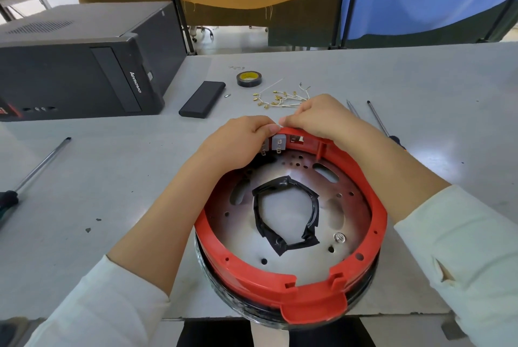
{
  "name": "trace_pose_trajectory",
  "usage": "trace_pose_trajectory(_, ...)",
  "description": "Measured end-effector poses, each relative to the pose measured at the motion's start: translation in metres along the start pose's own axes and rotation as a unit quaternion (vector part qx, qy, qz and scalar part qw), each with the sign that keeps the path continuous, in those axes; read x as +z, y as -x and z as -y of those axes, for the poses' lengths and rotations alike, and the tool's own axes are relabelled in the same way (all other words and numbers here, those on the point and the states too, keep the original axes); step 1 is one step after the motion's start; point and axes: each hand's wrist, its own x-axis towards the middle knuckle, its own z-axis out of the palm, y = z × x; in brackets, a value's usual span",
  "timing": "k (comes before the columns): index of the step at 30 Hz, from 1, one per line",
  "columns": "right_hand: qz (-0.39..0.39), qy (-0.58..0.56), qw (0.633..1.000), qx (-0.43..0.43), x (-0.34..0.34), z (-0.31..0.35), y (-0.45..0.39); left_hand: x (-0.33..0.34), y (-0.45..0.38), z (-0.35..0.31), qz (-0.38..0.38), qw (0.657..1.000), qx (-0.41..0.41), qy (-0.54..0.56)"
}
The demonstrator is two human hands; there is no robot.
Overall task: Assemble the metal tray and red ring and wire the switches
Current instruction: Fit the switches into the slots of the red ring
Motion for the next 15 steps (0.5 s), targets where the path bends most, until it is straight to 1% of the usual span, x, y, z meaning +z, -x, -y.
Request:
trace_pose_trajectory(5,0.023,-0.003,1.000,0.019,-0.0067,0.0026,-0.0014,-0.0002,-0.0006,0.0006,-0.003,1.000,0.001,0.000)
trace_pose_trajectory(8,0.032,-0.027,0.999,0.032,-0.0096,0.0008,-0.0044,-0.0006,-0.0005,0.0007,-0.004,1.000,-0.001,-0.004)
trace_pose_trajectory(15,0.004,-0.044,0.998,0.034,-0.0078,-0.0010,-0.0067,-0.0012,-0.0004,-0.0001,-0.003,1.000,-0.002,-0.011)
